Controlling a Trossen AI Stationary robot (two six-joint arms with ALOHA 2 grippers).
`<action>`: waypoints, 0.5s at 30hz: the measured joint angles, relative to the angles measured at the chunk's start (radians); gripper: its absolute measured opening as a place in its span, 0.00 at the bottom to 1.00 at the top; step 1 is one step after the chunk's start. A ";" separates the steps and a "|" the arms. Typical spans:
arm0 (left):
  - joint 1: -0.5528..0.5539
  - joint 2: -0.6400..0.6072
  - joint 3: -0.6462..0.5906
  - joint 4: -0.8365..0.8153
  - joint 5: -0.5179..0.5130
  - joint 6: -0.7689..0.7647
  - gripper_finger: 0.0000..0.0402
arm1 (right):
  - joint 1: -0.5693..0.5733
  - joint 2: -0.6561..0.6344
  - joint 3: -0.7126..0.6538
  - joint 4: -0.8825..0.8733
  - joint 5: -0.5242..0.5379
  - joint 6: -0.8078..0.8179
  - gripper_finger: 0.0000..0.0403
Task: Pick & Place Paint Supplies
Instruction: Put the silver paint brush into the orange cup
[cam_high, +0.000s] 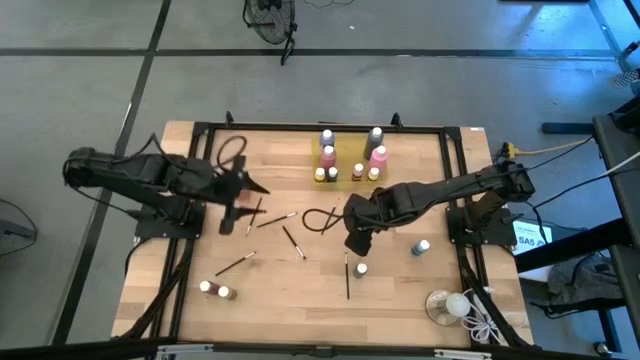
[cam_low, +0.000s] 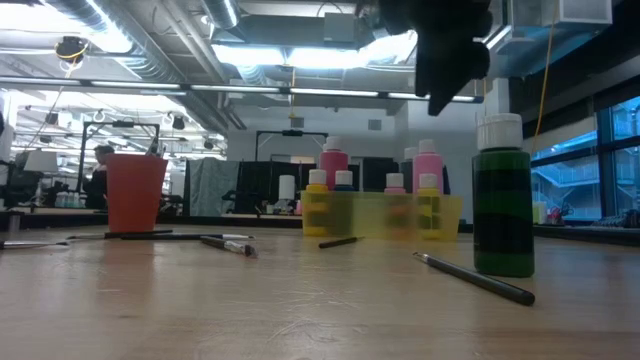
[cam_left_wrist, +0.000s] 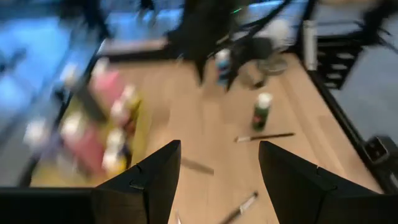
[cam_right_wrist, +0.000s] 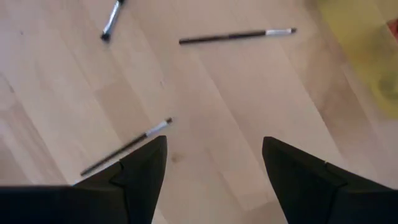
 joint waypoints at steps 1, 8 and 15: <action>-0.020 0.019 0.011 0.007 0.000 0.060 0.53 | 0.001 0.000 0.000 0.010 0.023 0.001 0.66; -0.091 0.127 0.042 -0.018 -0.129 0.328 0.53 | 0.103 0.002 0.123 -0.082 0.332 0.072 0.66; -0.047 0.177 0.042 -0.039 -0.032 0.381 0.53 | 0.208 0.000 0.414 -0.344 0.524 0.165 0.66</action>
